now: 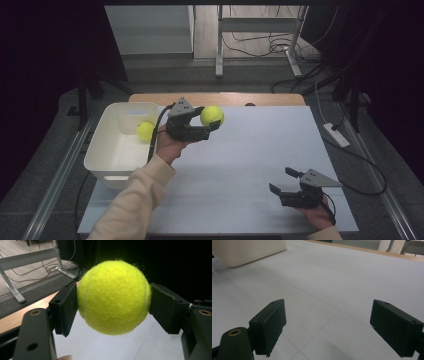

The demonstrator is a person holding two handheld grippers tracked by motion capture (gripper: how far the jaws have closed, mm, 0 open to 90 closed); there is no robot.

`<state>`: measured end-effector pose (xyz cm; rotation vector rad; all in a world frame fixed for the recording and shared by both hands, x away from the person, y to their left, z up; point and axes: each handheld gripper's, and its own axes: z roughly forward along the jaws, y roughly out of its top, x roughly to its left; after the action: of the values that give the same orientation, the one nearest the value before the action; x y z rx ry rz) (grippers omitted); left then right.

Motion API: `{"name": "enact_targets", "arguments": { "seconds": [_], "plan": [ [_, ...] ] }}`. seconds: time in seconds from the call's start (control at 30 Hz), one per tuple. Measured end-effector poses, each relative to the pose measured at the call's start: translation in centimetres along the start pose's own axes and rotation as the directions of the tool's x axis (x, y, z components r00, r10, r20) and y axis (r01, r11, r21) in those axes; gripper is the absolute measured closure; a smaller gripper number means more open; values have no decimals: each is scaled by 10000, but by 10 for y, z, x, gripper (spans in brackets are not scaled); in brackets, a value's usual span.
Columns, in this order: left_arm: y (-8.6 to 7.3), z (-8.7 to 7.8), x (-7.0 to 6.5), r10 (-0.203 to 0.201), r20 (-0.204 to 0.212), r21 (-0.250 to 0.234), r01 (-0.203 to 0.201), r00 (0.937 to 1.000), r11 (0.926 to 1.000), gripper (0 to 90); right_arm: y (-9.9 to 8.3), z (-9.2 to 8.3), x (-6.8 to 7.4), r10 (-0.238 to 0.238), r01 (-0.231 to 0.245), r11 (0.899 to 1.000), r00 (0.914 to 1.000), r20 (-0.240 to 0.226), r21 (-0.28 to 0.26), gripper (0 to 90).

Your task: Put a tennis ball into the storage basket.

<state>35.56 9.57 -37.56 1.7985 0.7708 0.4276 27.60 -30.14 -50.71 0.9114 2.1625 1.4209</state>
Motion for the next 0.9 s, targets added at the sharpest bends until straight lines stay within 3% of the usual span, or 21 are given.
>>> {"name": "enact_targets", "arguments": {
  "seconds": [0.9],
  "plan": [
    [5,-35,13,-162,-622,-334,142,9979,9993,275,0,-1,0,37,-37,10000,9999,119,3,135]
  ]
}}
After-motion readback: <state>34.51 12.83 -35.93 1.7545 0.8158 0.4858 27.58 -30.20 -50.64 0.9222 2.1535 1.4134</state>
